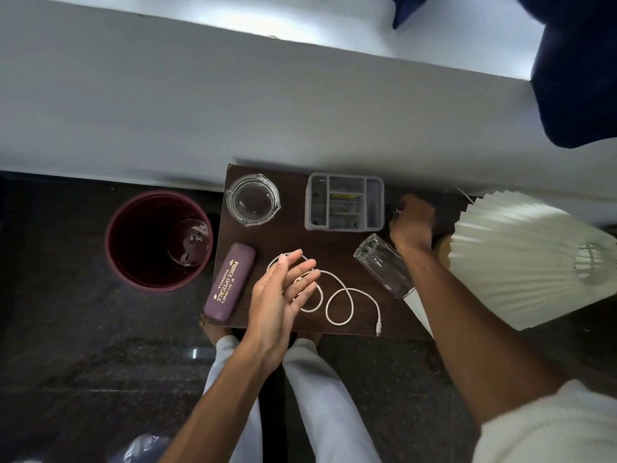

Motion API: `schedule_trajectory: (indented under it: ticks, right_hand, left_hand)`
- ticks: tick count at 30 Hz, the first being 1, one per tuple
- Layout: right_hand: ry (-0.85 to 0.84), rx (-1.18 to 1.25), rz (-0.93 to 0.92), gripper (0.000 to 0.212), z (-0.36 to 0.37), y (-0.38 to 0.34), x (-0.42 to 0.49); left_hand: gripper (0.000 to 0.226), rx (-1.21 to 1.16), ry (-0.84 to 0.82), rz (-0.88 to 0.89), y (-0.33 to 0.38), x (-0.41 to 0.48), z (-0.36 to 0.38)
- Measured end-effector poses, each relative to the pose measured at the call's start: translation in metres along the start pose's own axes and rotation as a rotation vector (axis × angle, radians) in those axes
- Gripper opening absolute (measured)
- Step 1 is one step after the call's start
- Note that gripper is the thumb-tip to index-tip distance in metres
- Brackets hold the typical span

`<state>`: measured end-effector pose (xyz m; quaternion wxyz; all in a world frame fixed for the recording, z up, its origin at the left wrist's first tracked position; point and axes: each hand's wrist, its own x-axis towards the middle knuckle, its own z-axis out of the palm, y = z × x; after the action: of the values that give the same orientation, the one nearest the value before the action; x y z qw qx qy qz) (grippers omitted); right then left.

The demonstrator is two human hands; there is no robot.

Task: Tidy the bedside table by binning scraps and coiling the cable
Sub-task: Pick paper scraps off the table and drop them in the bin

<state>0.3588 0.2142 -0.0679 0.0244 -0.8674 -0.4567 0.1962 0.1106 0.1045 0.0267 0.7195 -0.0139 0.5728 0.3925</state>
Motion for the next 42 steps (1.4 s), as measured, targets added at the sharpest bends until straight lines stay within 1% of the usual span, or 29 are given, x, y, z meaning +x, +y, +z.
schedule_trajectory:
  ticks: [5,8,14,16,19,21,24,26,28,31,37,39,42]
  right_hand:
    - [-0.070,-0.133,-0.024,0.022,0.010,0.002,0.009]
    - [-0.039,-0.132,-0.049,0.019,0.014,0.006,0.011]
    - [-0.030,-0.051,-0.035,0.023,0.011,0.009,0.009]
    - [0.003,0.012,-0.048,0.024,0.006,0.006,0.005]
    - [0.114,0.163,-0.087,0.019,-0.004,0.000,-0.011]
    - [0.182,0.256,-0.073,0.017,-0.014,-0.005,-0.027]
    - [0.257,0.304,-0.079,0.013,-0.032,-0.016,-0.053]
    - [0.268,0.337,-0.109,0.014,-0.046,-0.027,-0.072]
    - [0.222,0.407,-0.152,0.016,-0.057,-0.043,-0.094]
    - [0.090,0.543,-0.195,0.018,-0.062,-0.070,-0.129]
    - [-0.175,0.654,-0.279,0.023,-0.037,-0.118,-0.178]
    - [-0.217,0.673,-0.302,0.024,-0.024,-0.131,-0.188]
    - [-0.234,0.671,-0.316,0.026,-0.006,-0.149,-0.196]
  left_hand:
    - [0.040,-0.011,0.017,0.002,0.004,0.007,0.004]
    - [0.037,-0.013,0.015,0.010,0.008,0.011,0.006]
    - [0.034,-0.004,-0.004,0.024,0.013,0.010,0.003]
    - [0.033,0.005,-0.010,0.026,0.013,0.009,0.001]
    - [0.031,0.021,-0.022,0.021,0.014,0.007,-0.002]
    - [0.031,0.038,-0.031,0.014,0.013,0.005,-0.004]
    - [0.030,0.050,-0.045,0.004,0.014,0.003,-0.009]
    - [0.028,0.046,-0.060,0.005,0.016,0.000,-0.010]
    - [0.025,0.055,-0.077,0.013,0.019,-0.001,-0.011]
    - [0.023,0.077,-0.097,0.041,0.026,-0.001,-0.014]
    - [0.027,0.104,-0.109,0.126,0.056,0.000,-0.031]
    - [0.024,0.125,-0.090,0.156,0.066,0.002,-0.041]
    - [0.018,0.206,-0.055,0.208,0.078,0.006,-0.057]
